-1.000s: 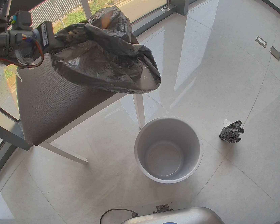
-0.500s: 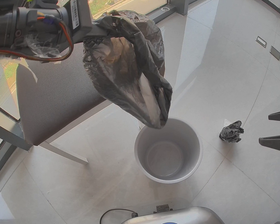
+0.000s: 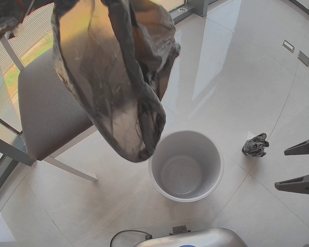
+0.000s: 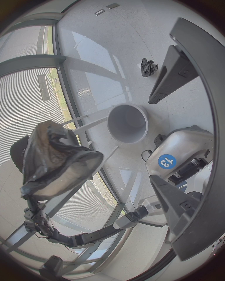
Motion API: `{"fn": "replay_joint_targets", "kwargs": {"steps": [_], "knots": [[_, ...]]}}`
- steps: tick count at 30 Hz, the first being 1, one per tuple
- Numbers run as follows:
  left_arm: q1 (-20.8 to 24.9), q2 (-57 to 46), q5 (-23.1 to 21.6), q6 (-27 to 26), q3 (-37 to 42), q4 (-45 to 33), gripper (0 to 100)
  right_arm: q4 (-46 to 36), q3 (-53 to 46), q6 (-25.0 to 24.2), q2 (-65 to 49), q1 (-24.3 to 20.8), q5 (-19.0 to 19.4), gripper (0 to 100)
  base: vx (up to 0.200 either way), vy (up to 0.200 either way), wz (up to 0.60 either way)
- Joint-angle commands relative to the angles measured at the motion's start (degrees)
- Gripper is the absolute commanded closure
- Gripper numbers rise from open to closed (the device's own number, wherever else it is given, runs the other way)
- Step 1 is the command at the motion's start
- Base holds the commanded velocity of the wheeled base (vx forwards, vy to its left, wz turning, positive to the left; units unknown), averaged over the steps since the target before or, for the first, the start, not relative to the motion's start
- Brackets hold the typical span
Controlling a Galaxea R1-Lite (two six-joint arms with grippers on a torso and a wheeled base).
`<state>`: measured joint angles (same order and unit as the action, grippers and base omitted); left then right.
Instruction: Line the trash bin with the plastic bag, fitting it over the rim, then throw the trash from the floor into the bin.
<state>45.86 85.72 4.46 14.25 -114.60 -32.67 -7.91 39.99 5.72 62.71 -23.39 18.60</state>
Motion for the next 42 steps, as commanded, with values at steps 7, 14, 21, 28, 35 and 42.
{"fn": "replay_joint_targets", "kwargs": {"steps": [7, 14, 21, 28, 35, 42], "knots": [[9.69, -6.18, 1.78, -0.36, 4.3, 17.64, 100, 3.61, -0.08, 0.0, 4.53, -4.2, 0.12, 0, 0.0, 0.0, 0.0], [13.38, -6.18, 1.69, -0.28, 3.95, 17.99, 100, 10.28, 4.58, -0.18, 11.03, -7.72, -1.55, 0, 0.0, 0.0, 0.0], [18.91, -6.18, 1.69, 0.25, 4.13, 18.43, 100, 11.6, 10.38, -0.27, 14.9, -8.51, -1.73, 0, 0.0, 0.0, 0.0], [19.62, -5.48, 1.51, 1.48, 7.03, 22.56, 100, 14.15, 16.26, -0.62, 19.56, -12.99, -1.9, 0, 0.0, 0.0, 0.0], [19.97, -5.48, 1.25, 1.57, 7.47, 24.15, 100, 19.16, 22.68, -1.23, 27.56, -15.45, -5.68, 0, 0.0, 0.0, 0.0], [19.97, -5.83, 1.25, 2.27, 7.64, 24.23, 100, 20.22, 26.11, -3.17, 29.05, -18.62, -5.86, 0, 0.0, 0.0, 0.0]]}}
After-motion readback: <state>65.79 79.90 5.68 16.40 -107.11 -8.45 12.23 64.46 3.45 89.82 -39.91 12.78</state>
